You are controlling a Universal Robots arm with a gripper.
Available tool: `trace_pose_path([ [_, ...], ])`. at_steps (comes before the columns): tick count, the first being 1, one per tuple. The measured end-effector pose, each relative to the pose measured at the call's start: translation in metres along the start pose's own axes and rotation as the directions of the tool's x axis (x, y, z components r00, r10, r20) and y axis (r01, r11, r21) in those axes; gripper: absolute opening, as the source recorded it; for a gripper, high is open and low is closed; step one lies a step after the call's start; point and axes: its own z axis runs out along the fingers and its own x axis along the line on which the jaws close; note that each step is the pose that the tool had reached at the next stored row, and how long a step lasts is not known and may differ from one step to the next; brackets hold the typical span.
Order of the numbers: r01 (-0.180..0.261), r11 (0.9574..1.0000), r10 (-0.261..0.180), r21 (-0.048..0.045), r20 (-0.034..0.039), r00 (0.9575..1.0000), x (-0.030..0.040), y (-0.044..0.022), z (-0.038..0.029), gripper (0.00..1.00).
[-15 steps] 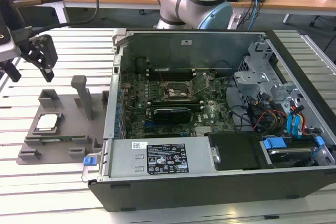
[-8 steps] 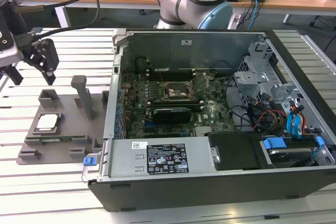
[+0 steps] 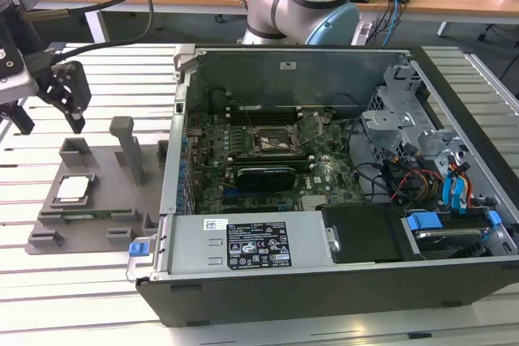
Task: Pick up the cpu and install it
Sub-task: 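Pick up the cpu and move it towards the insertion slot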
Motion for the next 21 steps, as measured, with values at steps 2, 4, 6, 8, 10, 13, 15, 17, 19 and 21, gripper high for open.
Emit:
trace_pose_path([
  [2, 0.007, 1.0000, -0.007, 0.0001, 0.0003, 1.0000, 0.0000, 0.0000, 0.0008, 0.74],
  [4, 0.007, 1.0000, -0.007, 0.0002, 0.0002, 1.0000, 0.0000, 0.0000, 0.0026, 0.74],
  [6, 0.007, 1.0000, -0.007, 0.0002, 0.0002, 1.0000, 0.0001, 0.0000, 0.0040, 0.74],
  [8, 0.007, 1.0000, -0.007, 0.0001, 0.0002, 1.0000, 0.0004, 0.0001, 0.0161, 0.74],
  [10, 0.007, 1.0000, -0.007, 0.0001, 0.0002, 1.0000, 0.0005, 0.0002, 0.0178, 0.74],
  [13, 0.007, 1.0000, -0.007, 0.0001, 0.0002, 1.0000, 0.0005, 0.0002, 0.0203, 0.74],
  [15, 0.007, 1.0000, -0.007, 0.0001, 0.0002, 1.0000, 0.0006, 0.0002, 0.0219, 0.74],
  [17, 0.007, 1.0000, -0.007, 0.0001, 0.0002, 1.0000, 0.0006, 0.0002, 0.0239, 0.74],
  [19, 0.007, 1.0000, -0.007, 0.0001, 0.0002, 1.0000, 0.0007, 0.0003, 0.0249, 0.74],
  [21, 0.007, 1.0000, -0.007, 0.0002, 0.0002, 1.0000, 0.0007, 0.0003, 0.0265, 0.74],
])
